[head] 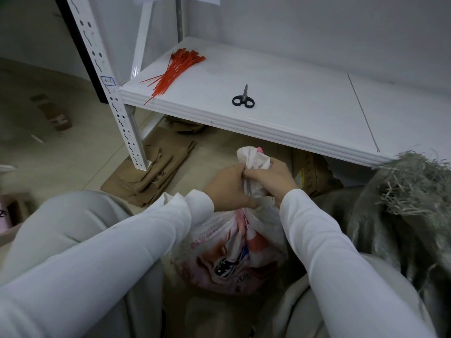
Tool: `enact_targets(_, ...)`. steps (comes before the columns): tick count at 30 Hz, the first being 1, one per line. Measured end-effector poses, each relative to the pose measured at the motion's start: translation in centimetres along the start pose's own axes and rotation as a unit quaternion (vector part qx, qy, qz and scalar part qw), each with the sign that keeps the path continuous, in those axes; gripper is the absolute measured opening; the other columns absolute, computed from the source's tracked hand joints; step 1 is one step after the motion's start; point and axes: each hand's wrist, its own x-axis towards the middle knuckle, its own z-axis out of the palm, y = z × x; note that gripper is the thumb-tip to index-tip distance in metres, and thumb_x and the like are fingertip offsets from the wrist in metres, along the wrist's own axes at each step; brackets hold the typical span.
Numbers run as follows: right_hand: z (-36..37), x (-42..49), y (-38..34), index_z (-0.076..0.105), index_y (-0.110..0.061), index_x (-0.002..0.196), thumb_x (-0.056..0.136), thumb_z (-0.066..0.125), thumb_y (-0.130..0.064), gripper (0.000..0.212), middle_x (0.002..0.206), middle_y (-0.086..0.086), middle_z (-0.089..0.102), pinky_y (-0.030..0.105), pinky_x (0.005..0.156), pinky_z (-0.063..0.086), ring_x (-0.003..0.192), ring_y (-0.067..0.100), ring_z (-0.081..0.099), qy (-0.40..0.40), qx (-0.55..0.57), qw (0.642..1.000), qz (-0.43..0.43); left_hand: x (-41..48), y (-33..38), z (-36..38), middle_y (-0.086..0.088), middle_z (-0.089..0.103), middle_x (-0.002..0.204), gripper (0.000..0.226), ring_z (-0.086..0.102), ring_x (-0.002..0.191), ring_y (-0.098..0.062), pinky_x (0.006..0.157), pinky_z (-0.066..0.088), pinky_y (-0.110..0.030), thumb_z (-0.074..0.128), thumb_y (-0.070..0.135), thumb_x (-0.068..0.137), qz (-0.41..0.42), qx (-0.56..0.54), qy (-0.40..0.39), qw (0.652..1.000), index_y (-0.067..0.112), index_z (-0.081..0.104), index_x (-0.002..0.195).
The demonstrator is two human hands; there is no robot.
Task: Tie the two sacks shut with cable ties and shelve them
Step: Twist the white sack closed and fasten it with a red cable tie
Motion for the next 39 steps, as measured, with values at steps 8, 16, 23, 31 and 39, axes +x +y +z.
enact_targets(8, -0.4, 0.6, -2.1, 0.059, -0.017, 0.095, 0.069, 0.076, -0.050, 0.046, 0.088, 0.001, 0.060, 0.027, 0.071, 0.044, 0.082, 0.022, 0.057, 0.066, -0.280, 0.957, -0.029, 1.8, 0.7, -2.7, -0.008, 0.062, 0.113, 0.037, 0.059, 0.099, -0.023, 0.090, 0.050, -0.039, 0.066, 0.012, 0.073, -0.033, 0.098, -0.094, 0.990, 0.010, 0.061, 0.110)
enact_targets(16, 0.6, 2.6, -5.2, 0.059, -0.017, 0.100, 0.067, 0.078, -0.038, 0.044, 0.099, 0.006, 0.062, 0.034, 0.076, 0.052, 0.093, 0.029, 0.062, 0.028, -0.365, 0.930, -0.041, 4.0, 1.4, -7.3, -0.005, 0.068, 0.107, 0.027, 0.065, 0.098, -0.025, 0.087, 0.055, -0.039, 0.056, 0.015, 0.082, -0.044, 0.238, 0.013, 0.970, 0.013, 0.069, 0.105)
enact_targets(23, 1.1, 3.5, -6.8, 0.057, -0.018, 0.097, 0.065, 0.082, -0.037, 0.045, 0.094, 0.005, 0.058, 0.030, 0.068, 0.044, 0.084, 0.025, 0.053, 0.018, -0.386, 0.922, -0.037, 8.3, -1.9, -11.7, -0.012, 0.057, 0.115, 0.029, 0.050, 0.110, -0.032, 0.087, 0.047, -0.043, 0.052, 0.017, 0.087, -0.038, 0.313, 0.190, 0.930, 0.007, 0.061, 0.112)
enact_targets(31, 3.1, 4.3, -7.7, 0.058, -0.018, 0.091, 0.064, 0.081, -0.031, 0.038, 0.092, 0.004, 0.057, 0.029, 0.068, 0.044, 0.083, 0.026, 0.052, 0.030, -0.385, 0.922, -0.034, 12.7, -6.7, -14.9, -0.017, 0.053, 0.122, 0.026, 0.044, 0.116, -0.036, 0.093, 0.038, -0.041, 0.045, 0.013, 0.092, -0.132, 0.403, 0.273, 0.863, 0.005, 0.056, 0.113)
enact_targets(39, 4.2, 4.8, -7.8, 0.062, -0.019, 0.093, 0.066, 0.078, -0.034, 0.035, 0.088, 0.003, 0.058, 0.028, 0.065, 0.042, 0.081, 0.025, 0.054, 0.042, -0.381, 0.923, -0.039, 13.4, -8.7, -16.6, -0.019, 0.054, 0.120, 0.029, 0.045, 0.115, -0.036, 0.098, 0.038, -0.043, 0.053, 0.007, 0.086, -0.207, 0.416, 0.248, 0.850, 0.005, 0.058, 0.115)
